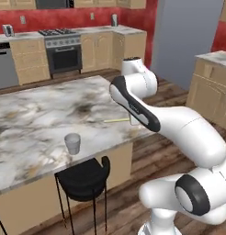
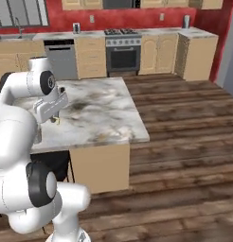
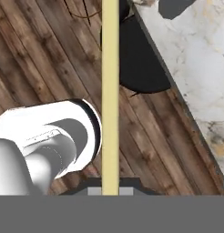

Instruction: Take a straw from the drawer in front and place it inside the glass cup on the dining counter.

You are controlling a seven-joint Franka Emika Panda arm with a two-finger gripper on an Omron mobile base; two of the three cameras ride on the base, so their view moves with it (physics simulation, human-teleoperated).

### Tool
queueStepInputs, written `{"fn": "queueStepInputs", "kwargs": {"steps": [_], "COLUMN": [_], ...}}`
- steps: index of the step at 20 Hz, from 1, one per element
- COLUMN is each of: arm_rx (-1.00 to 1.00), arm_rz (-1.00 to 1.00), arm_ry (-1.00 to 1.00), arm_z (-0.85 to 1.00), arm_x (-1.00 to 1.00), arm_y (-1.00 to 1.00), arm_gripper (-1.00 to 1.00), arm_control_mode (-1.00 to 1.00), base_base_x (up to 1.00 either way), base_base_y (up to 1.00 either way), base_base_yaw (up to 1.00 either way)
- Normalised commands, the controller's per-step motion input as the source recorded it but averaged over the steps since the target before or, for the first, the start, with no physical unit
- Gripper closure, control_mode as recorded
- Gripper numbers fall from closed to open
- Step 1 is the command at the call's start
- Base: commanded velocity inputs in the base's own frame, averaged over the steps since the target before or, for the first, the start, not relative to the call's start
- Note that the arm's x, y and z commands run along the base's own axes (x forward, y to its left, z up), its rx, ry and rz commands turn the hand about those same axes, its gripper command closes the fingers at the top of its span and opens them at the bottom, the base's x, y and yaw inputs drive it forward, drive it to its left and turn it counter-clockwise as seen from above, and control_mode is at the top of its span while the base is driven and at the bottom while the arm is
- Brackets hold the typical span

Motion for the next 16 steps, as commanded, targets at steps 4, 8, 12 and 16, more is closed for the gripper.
{"fn": "queueStepInputs", "kwargs": {"steps": [4, 8, 12, 16], "arm_rx": [0.0, 0.0, 0.0, 0.0], "arm_rz": [0.0, 0.0, 0.0, 0.0], "arm_ry": [0.0, 0.0, 0.0, 0.0], "arm_z": [0.0, 0.0, 0.0, 0.0], "arm_x": [0.0, 0.0, 0.0, 0.0], "arm_y": [0.0, 0.0, 0.0, 0.0], "arm_gripper": [1.0, 1.0, 1.0, 1.0], "arm_control_mode": [1.0, 1.0, 1.0, 1.0], "base_base_x": [0.88, 0.95, 0.93, 0.82], "base_base_y": [0.0, -0.11, -0.08, -0.04], "base_base_yaw": [0.35, 0.41, 0.44, 0.46]}}
